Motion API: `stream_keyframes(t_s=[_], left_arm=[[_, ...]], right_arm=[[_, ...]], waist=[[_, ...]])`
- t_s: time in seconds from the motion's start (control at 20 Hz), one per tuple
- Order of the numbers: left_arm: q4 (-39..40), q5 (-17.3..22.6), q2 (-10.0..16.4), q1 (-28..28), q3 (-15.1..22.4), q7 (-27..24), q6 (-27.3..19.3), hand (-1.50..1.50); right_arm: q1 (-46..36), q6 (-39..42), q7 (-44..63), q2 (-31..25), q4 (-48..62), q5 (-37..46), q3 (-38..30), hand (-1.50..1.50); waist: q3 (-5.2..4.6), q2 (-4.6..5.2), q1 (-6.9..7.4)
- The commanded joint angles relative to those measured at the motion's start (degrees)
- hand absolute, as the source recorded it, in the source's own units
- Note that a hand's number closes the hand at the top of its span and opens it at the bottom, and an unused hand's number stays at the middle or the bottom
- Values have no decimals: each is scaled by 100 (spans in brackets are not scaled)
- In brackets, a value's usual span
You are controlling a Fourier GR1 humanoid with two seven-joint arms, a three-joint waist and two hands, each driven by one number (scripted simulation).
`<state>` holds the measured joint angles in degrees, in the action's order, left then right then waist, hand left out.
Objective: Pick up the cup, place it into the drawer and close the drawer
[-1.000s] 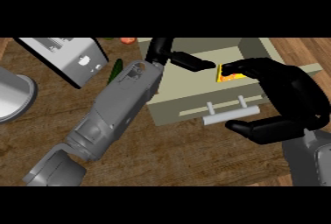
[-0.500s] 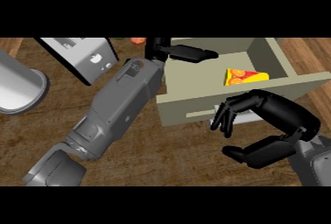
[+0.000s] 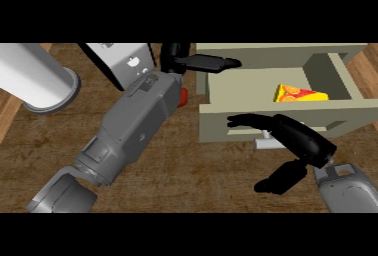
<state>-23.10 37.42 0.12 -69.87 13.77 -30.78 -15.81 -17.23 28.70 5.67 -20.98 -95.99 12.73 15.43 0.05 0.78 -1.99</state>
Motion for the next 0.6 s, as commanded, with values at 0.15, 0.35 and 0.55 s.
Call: stream_keyframes(t_s=[0.15,0.35,0.55], left_arm=[[-426,69,30,506,-112,-166,220,-150],[-627,30,255,849,-102,-180,444,-150],[-914,23,515,1329,-48,-190,780,-150]], right_arm=[[-338,-603,-1029,234,2233,1307,533,-150],[-937,-909,-1598,333,3758,1709,501,150],[-1607,-1441,-2007,557,5049,1807,129,150]], waist=[[4,-30,455],[6,-19,517],[13,17,734]])
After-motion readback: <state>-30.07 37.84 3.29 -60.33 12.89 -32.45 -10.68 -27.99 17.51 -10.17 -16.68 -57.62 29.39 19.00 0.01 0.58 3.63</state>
